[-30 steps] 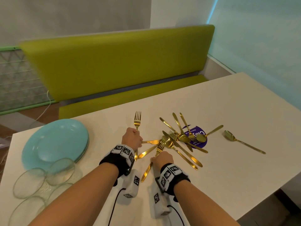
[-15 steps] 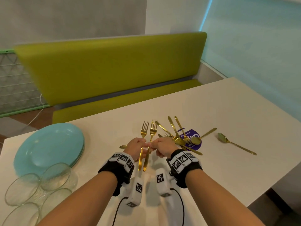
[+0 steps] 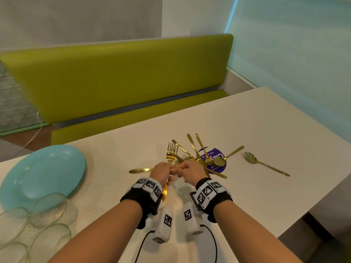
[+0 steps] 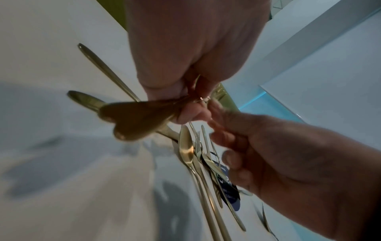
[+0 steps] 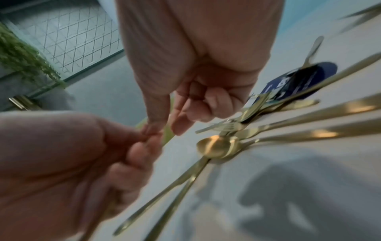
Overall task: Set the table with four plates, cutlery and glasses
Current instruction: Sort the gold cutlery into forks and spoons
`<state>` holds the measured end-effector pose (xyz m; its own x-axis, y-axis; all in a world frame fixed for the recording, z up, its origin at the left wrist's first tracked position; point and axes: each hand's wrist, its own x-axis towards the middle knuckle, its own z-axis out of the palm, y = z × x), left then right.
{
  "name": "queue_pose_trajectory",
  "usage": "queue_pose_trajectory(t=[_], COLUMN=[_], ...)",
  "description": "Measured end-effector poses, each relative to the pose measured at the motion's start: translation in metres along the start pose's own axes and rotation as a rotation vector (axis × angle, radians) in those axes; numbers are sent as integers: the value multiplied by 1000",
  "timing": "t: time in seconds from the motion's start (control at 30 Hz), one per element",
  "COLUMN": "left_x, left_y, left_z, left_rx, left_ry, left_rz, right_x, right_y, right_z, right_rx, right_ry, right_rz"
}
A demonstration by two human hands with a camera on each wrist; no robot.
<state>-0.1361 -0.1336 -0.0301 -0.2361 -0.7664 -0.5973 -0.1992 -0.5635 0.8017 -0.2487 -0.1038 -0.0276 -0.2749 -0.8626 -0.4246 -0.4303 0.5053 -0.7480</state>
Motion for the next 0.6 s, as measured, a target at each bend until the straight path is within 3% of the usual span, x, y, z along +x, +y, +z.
queue_pose_trajectory(t=[0.23, 0.6], left_x=[12, 22], left_y=[0, -4], left_z=[-3, -3], left_rx=[64, 106], left_ry=[91, 110], left_rz=[-7, -15], right_x=[8, 16], right_y=[52, 61], right_z=[-48, -47], right_rx=[-511, -710], right_ry=[288, 204], right_rz=[260, 101])
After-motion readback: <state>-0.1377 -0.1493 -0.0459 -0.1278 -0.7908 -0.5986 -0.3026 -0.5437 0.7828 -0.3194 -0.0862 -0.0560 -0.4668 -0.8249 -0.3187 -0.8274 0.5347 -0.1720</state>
